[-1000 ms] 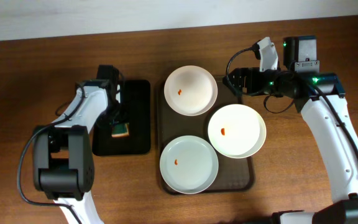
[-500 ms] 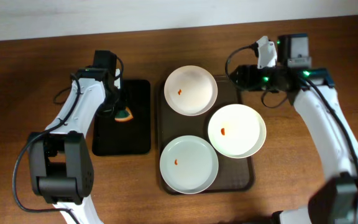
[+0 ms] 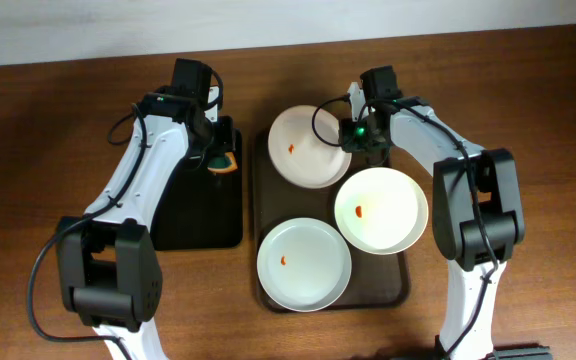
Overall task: Clean dirty plates on tray and stack at the side
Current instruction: 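Scrub the top white plate with the sponge in the left gripper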
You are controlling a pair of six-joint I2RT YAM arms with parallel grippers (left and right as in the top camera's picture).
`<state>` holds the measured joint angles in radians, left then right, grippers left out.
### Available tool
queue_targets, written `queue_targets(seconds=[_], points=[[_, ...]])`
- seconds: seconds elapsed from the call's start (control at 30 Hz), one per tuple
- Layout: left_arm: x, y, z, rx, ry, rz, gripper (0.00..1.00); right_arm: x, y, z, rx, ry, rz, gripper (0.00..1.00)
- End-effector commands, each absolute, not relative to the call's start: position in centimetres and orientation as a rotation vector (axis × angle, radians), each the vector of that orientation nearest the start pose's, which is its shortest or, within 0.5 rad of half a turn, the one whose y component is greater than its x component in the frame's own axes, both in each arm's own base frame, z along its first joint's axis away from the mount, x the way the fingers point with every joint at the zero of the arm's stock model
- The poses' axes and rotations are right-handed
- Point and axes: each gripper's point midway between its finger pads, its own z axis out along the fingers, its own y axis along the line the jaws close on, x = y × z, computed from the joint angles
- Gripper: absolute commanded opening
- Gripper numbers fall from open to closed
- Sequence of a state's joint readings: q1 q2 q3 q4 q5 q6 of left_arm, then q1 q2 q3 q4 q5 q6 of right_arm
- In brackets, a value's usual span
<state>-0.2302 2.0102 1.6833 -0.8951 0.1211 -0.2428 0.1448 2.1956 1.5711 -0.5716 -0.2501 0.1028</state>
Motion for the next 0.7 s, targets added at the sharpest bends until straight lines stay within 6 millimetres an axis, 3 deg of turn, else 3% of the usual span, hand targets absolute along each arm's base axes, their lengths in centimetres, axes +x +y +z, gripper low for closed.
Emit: queue_targets(seconds=[0.0, 0.1, 0.2, 0.23, 0.3, 0.4, 0.47, 0.5, 0.53, 0.6, 0.67], points=[[45.8, -14.4, 12.5, 0.076, 2.736, -0.33, 0.0, 47.4, 10.5, 0.4, -0.09, 2.836, 0.358, 0.16], [46.3, -16.1, 13.0, 0.122, 2.693, -0.348, 0.0, 46.5, 10.4, 1.3, -0.087, 2.862, 0.356, 0.16], [46.8, -17.6, 13.5, 0.159, 2.647, -0.37, 0.0, 46.1, 10.4, 2.4, -0.037, 2.866, 0.364, 0.25], [46.9, -18.4, 13.8, 0.174, 2.627, -0.39, 0.0, 46.0, 10.3, 2.4, 0.021, 2.877, 0.37, 0.23], [47.2, -20.1, 14.4, 0.169, 2.592, -0.447, 0.0, 45.7, 10.3, 2.3, 0.16, 2.895, 0.386, 0.06], [47.5, -22.6, 14.4, 0.148, 2.563, -0.535, 0.0, 45.3, 10.2, 2.2, 0.313, 2.911, 0.398, 0.04], [47.0, -24.6, 13.2, 0.145, 2.588, -0.616, 0.0, 44.6, 10.1, 2.0, 0.497, 2.931, 0.406, 0.04], [47.0, -24.9, 12.5, 0.139, 2.602, -0.617, 0.0, 44.2, 10.2, 1.9, 0.541, 2.941, 0.417, 0.16], [47.0, -24.9, 12.2, 0.129, 2.611, -0.618, 0.0, 44.5, 10.2, 2.0, 0.532, 2.931, 0.419, 0.49], [47.0, -24.8, 12.1, 0.123, 2.616, -0.618, 0.0, 47.1, 9.3, 2.8, 0.274, 2.841, 0.393, 0.47], [46.9, -24.8, 12.1, 0.116, 2.617, -0.62, 0.0, 48.2, 8.7, 3.1, 0.069, 2.794, 0.36, 0.42]])
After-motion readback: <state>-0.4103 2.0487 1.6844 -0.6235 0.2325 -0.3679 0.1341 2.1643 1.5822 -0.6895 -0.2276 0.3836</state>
